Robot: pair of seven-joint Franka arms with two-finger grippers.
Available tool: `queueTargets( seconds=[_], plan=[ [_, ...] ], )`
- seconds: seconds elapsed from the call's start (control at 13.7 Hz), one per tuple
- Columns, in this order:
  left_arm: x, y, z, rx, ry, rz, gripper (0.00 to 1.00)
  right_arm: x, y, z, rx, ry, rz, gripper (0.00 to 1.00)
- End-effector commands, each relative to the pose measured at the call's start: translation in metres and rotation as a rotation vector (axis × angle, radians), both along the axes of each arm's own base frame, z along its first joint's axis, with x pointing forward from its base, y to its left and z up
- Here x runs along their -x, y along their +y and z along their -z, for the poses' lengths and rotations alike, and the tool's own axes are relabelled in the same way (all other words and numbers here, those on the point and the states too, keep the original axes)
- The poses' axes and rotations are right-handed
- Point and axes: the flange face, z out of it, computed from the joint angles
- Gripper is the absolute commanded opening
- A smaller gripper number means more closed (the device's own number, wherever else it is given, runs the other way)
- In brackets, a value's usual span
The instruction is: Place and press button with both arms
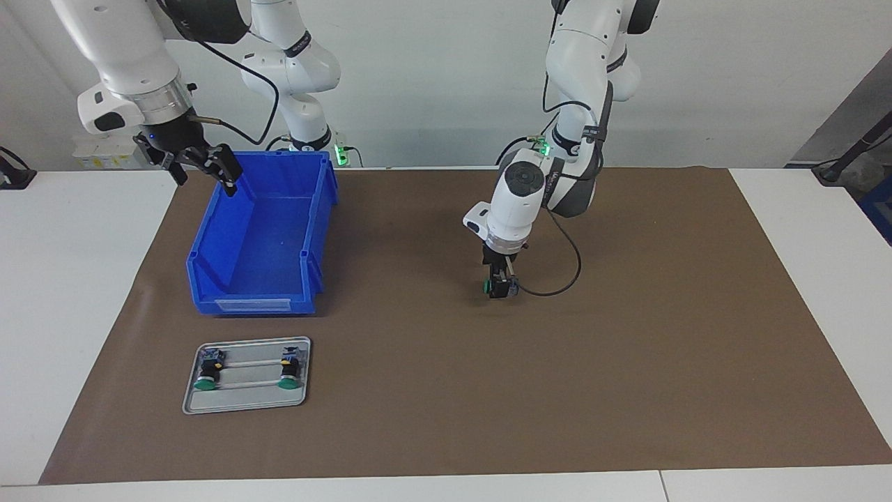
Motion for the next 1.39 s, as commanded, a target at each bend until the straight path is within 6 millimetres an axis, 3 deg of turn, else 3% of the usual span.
queueTargets(
  seconds=[0.0, 0.66, 1.02, 1.31],
  plan=[
    [0.006, 0.002, 0.005, 0.004, -0.029, 0.02, 1.0, 0.007, -0.005, -0.002, 0.0, -0.007, -0.013, 1.0],
    [0.009, 0.004, 0.025, 0.003, -0.034, 0.033, 1.0, 0.008, 0.0, -0.002, 0.0, -0.003, -0.032, 1.0],
    [0.007, 0.003, 0.023, 0.009, -0.049, 0.049, 0.99, 0.008, 0.001, -0.003, 0.0, -0.005, -0.031, 1.0],
    [0.003, 0.002, 0.019, 0.019, -0.069, 0.059, 0.85, 0.008, 0.001, -0.002, 0.0, -0.003, -0.036, 1.0]
  ],
)
